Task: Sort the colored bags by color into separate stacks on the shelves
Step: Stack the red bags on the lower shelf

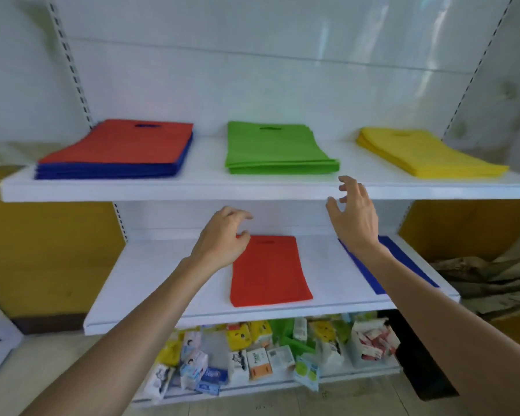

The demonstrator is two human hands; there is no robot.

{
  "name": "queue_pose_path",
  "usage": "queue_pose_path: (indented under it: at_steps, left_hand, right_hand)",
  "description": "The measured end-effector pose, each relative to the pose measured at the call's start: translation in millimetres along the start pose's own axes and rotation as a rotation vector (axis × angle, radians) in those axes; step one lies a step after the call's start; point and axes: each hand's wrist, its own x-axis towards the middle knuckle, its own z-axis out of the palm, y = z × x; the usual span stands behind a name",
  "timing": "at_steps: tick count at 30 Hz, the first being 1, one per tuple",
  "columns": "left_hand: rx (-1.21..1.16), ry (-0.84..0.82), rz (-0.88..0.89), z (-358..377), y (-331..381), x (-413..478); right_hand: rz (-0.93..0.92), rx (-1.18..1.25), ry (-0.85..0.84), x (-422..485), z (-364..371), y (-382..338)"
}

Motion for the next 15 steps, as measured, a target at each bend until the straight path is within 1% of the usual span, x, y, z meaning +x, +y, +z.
queue_pose_path:
  at_steps: [3,6,11,13,15]
  left_hand:
    - [0.009,0.111,0.007,-40.8,-13.9,13.9]
    - [0.02,0.206,-0.021,-81.0,-44.6,24.3]
    - [0.15,0.284,-0.074,-153.4,-117.1,50.3]
    - [0.176,0.328,-0.129,-181.9,-146.4,64.5]
    - [0.162,0.335,-0.203,-204.0,-178.9,78.8]
  right_hand:
    - [-0.099,0.016,0.01,23.2,16.3,-39.6]
    - [-0.179,0.101,0.031,46.0,45.9,-85.2]
    - [-0.212,0.228,-0.007,76.6,104.4,-151.5]
    - [-0.221,0.249,-0.005,93.1,126.9,-172.8]
    - [-0.232,0.274,0.005,110.2,148.1,-192.1]
